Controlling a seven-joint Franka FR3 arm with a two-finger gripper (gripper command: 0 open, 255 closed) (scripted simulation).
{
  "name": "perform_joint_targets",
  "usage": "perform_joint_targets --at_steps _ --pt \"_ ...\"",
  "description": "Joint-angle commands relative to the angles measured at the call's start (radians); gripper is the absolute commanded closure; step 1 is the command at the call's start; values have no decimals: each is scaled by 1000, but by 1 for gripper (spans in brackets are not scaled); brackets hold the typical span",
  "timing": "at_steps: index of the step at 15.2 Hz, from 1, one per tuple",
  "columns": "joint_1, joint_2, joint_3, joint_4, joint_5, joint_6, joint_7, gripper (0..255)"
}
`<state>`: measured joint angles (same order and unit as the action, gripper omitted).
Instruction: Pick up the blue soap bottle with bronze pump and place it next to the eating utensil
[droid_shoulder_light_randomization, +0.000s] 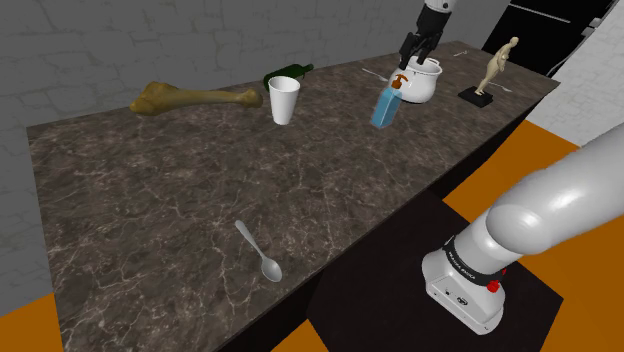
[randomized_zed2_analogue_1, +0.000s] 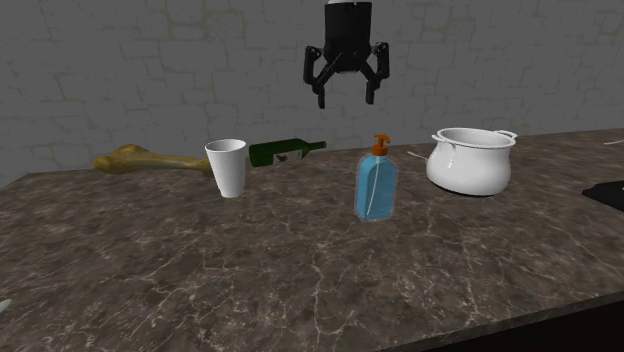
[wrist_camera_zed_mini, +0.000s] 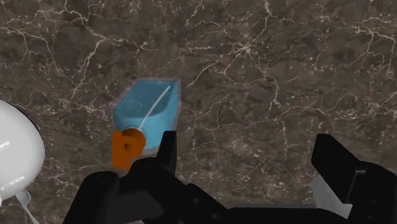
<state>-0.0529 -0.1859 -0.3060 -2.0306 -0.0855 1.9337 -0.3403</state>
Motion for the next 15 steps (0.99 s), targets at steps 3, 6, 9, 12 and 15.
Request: perform_joint_targets --at_steps 3,6,9,12,15 --pt "-19 162 -49 116 63 19 -99 0" --pt "-45 285 -73 214 119 19 -170 0" --pt "-83 412 -84 328 176 5 -235 0" --pt "-130 543 -84 459 230 -22 -291 0" --pt "-130 552 -80 430 234 15 -294 0"
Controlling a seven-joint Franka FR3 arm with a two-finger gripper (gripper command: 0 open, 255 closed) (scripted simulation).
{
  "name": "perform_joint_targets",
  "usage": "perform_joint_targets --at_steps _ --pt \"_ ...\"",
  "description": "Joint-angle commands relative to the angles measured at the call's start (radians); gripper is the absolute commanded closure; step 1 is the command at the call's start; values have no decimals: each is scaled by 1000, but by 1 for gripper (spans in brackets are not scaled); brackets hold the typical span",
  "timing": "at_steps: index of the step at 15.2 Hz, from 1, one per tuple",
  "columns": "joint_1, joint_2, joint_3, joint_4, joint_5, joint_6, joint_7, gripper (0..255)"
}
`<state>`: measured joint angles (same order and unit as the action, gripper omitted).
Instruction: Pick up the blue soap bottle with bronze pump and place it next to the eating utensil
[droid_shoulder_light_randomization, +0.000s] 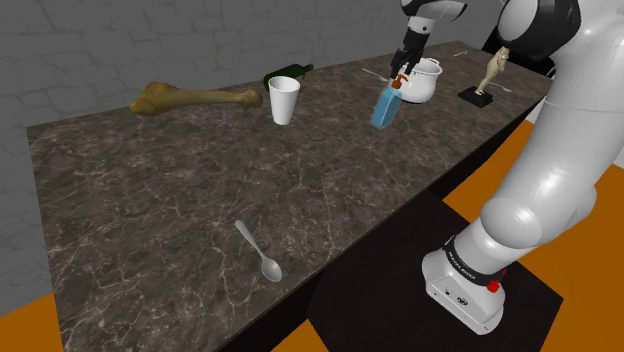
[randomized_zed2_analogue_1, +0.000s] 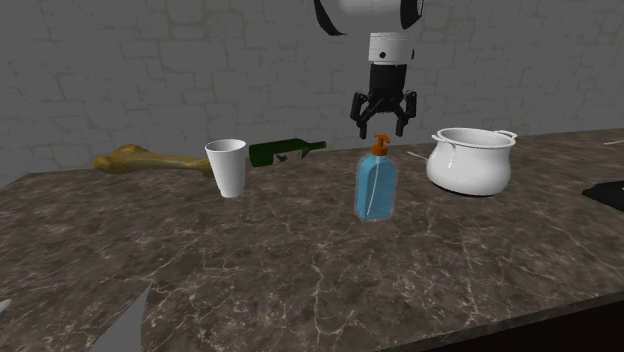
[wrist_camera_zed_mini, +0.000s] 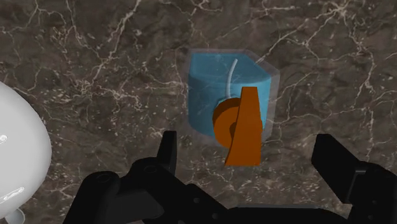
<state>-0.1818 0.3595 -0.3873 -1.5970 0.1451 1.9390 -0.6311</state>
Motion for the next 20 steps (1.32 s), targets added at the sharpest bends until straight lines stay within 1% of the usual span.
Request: perform_joint_targets --at_steps 1,5,13,14,20 --pt "-2 10 2 -12 5 22 -4 0" --pt "-2 23 5 -42 12 64 -8 0" --pt "-2 23 5 -42 12 63 -9 0" --pt "-2 23 5 -42 12 63 -9 255" --pt "-2 23 5 -42 12 64 -8 255"
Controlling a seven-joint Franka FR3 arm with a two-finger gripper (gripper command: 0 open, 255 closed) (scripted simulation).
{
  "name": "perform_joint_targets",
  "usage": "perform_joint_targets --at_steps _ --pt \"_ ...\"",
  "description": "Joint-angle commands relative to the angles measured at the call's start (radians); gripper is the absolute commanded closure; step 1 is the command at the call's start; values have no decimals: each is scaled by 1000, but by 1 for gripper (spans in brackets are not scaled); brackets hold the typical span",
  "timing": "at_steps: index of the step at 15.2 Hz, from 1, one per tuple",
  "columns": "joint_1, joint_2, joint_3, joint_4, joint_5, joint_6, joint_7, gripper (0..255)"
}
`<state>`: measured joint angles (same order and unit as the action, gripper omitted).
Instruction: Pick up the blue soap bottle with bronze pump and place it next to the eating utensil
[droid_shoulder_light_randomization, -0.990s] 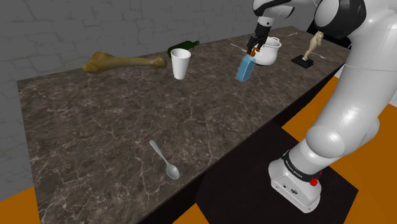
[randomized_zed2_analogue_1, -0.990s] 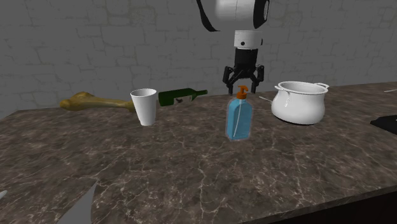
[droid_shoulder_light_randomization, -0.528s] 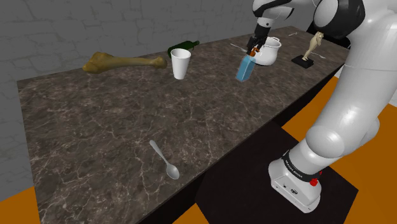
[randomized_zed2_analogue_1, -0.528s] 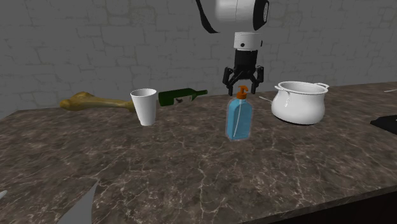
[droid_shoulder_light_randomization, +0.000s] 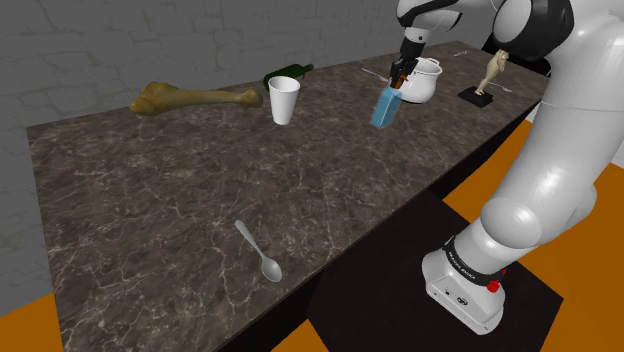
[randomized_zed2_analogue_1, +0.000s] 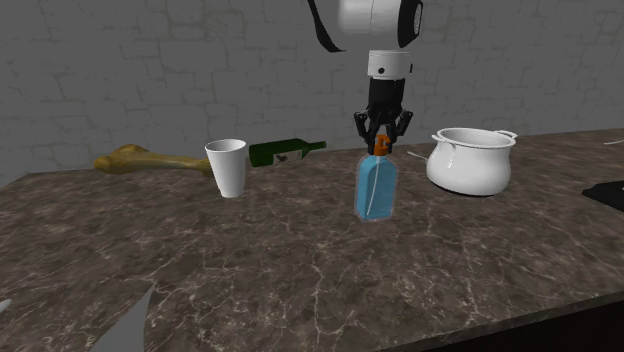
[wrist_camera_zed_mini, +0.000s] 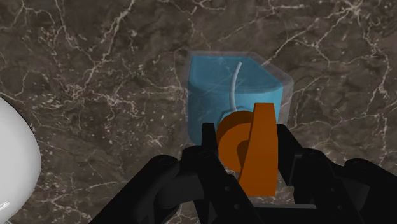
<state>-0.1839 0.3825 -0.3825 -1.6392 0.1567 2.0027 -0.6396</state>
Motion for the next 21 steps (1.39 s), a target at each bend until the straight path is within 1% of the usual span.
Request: perform_joint_targets --at_steps 1,3,19,20,21 --pt "0 0 0 0 0 0 0 255" --pt "0 0 0 0 0 0 0 255" --pt "-5 -36 -10 166 -20 -199 16 255" --pt "-5 -36 -10 168 -20 -201 16 255" --pt "16 -70 -8 122 -33 -186 36 255"
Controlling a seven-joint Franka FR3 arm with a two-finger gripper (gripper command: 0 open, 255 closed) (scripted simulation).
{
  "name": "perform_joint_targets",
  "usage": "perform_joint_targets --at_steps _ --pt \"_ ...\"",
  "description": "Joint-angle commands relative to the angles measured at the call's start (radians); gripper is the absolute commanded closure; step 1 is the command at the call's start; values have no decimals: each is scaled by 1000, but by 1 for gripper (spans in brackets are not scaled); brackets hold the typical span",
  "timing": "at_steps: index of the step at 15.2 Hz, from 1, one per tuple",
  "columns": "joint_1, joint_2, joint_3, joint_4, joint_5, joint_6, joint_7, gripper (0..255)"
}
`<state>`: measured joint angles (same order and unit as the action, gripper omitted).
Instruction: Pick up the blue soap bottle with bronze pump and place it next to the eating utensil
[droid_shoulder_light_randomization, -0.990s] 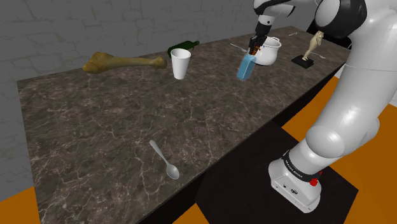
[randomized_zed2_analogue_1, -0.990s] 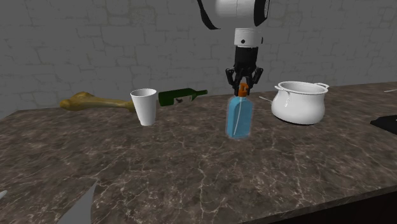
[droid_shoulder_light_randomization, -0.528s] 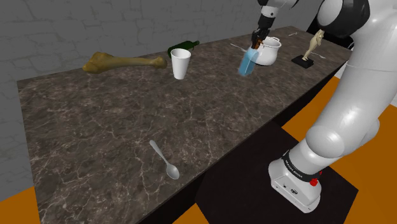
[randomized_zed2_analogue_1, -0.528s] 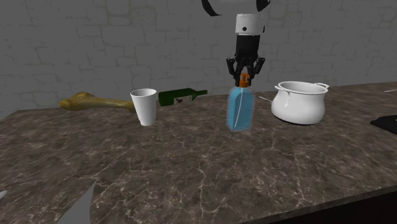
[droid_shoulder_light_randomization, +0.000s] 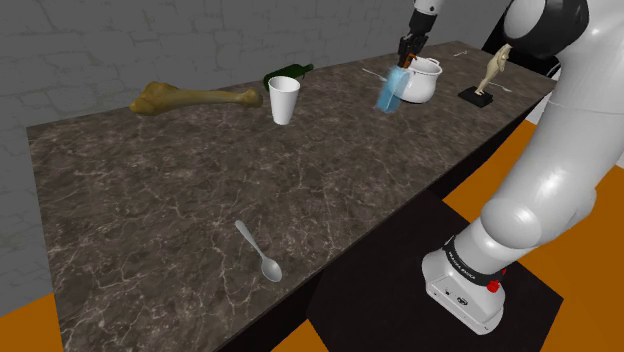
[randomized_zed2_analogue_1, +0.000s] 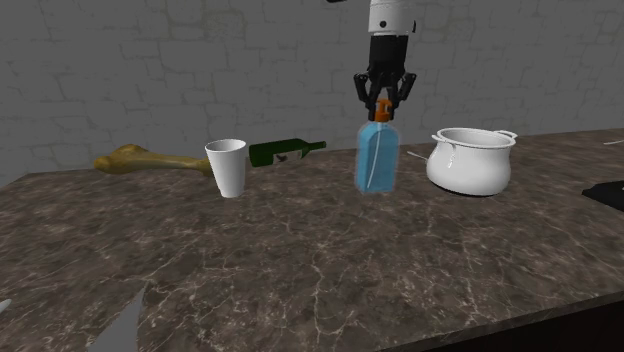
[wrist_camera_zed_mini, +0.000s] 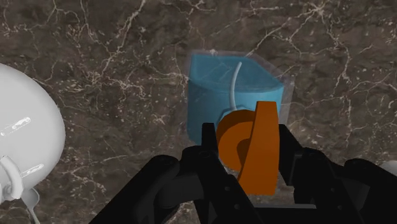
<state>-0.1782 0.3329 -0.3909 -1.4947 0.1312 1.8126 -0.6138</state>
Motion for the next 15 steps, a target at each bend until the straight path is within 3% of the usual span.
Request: perform_joint_targets --at_steps 1,8,15 --pt "31 -54 4 -67 -21 18 31 255" --pt "145 -256 49 -321 -103 87 197 255" --pt "226 -411 128 -500 -154 118 374 255"
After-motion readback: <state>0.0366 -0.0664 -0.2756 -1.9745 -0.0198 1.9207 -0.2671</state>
